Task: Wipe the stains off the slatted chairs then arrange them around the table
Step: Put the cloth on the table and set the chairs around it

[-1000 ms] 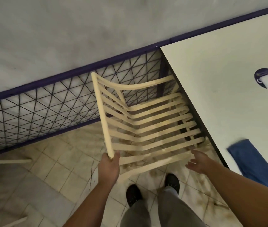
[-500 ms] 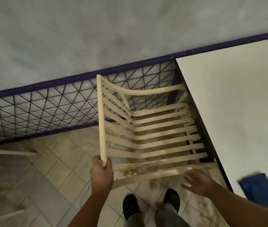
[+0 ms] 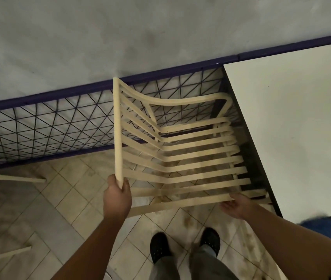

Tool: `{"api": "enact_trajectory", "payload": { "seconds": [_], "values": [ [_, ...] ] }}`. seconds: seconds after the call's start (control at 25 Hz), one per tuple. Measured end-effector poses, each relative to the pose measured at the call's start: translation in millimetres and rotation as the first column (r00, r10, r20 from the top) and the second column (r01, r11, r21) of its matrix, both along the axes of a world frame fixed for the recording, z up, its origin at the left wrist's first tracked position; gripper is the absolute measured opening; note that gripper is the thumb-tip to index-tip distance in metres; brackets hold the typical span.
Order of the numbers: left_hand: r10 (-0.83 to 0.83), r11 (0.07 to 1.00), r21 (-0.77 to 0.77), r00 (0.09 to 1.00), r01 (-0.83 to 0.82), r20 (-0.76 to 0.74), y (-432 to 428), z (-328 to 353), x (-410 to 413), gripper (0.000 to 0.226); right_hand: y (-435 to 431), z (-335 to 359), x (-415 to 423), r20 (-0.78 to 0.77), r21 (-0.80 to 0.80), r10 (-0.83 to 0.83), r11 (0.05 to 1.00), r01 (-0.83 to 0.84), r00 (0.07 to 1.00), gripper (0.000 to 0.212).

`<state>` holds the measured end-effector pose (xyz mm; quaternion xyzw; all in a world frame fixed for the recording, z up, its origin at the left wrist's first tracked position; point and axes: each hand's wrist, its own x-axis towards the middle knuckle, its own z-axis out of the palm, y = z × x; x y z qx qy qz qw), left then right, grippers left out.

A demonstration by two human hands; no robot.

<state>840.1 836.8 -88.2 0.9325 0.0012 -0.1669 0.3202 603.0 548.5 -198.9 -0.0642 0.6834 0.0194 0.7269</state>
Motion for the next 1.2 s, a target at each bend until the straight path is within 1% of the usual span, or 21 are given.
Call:
{"api": "enact_trajectory", "payload": {
  "seconds": [0.2,0.36,0.44,0.52,0.56,0.6,0.68,0.72,0.8,0.84,0.88,0.92,0.96,1.0,1.04,1.08,1.12,1.2],
  "values": [
    [-0.005,1.000,-0.002,1.000,0.005,0.000,2,-8,7,0.019,2,-9,4,-0.012,-0.007,0.018,1.000,-0.018,1.000,0.012],
    [-0.016,1.000,0.002,1.000,0.016,0.005,3,-9,8,0.019,6,-5,5,-0.030,-0.031,0.066,0.997,-0.067,0.997,0.011],
    [-0.020,1.000,-0.001,1.000,0.020,0.014,4,-10,8,0.018,8,-2,2,-0.029,-0.039,0.074,0.996,-0.075,0.997,0.019],
    [-0.024,1.000,-0.001,1.000,0.024,0.018,4,-11,7,0.019,7,2,-3,-0.030,-0.049,0.035,0.998,-0.036,0.999,0.031],
    [-0.029,1.000,0.003,0.999,0.028,0.021,4,-10,5,0.019,6,3,-6,-0.018,-0.049,0.014,0.999,-0.015,1.000,0.032],
    [-0.036,0.999,0.009,0.999,0.036,0.028,5,-10,4,0.021,6,7,-7,-0.006,-0.050,0.014,0.999,-0.014,1.000,0.029],
    [-0.062,0.997,0.038,0.997,0.061,0.044,7,-8,2,0.026,10,17,-13,0.005,-0.068,0.070,0.995,-0.070,0.998,0.015],
    [-0.078,0.995,0.062,0.996,0.075,0.046,8,-7,4,0.029,13,21,-14,0.005,-0.076,0.103,0.992,-0.102,0.995,0.012],
    [-0.104,0.991,0.092,0.994,0.101,0.036,9,-5,4,0.035,21,28,-22,0.002,-0.114,0.227,0.968,-0.225,0.974,0.013],
    [-0.113,0.988,0.104,0.993,0.110,0.020,10,-2,2,0.037,26,33,-24,-0.002,-0.144,0.317,0.939,-0.314,0.949,0.013],
    [-0.120,0.986,0.114,0.993,0.120,-0.007,11,0,0,0.040,32,38,-26,-0.029,-0.179,0.428,0.887,-0.426,0.903,0.017],
    [-0.121,0.985,0.116,0.992,0.125,-0.038,11,2,-3,0.043,38,42,-26,-0.077,-0.232,0.564,0.792,-0.565,0.822,0.024],
    [-0.112,0.988,0.103,0.991,0.119,-0.068,11,4,-6,0.045,43,42,-28,-0.144,-0.287,0.682,0.665,-0.689,0.717,0.034],
    [-0.103,0.991,0.080,0.991,0.110,-0.089,10,6,-9,0.048,47,45,-32,-0.205,-0.337,0.754,0.545,-0.768,0.624,0.041],
    [-0.099,0.993,0.054,0.990,0.105,-0.100,9,7,-11,0.051,51,46,-35,-0.250,-0.383,0.798,0.438,-0.813,0.548,0.044],
    [-0.094,0.995,0.033,0.989,0.098,-0.110,8,9,-13,0.054,54,46,-38,-0.256,-0.402,0.826,0.382,-0.832,0.502,0.043],
    [-0.087,0.996,0.019,0.989,0.090,-0.117,5,11,-14,0.058,56,49,-44,-0.229,-0.404,0.848,0.364,-0.839,0.478,0.040],
    [-0.076,0.997,-0.005,0.990,0.076,-0.121,-1,14,-19,0.067,59,59,-54,-0.174,-0.402,0.870,0.366,-0.840,0.462,0.033]
  ]
}}
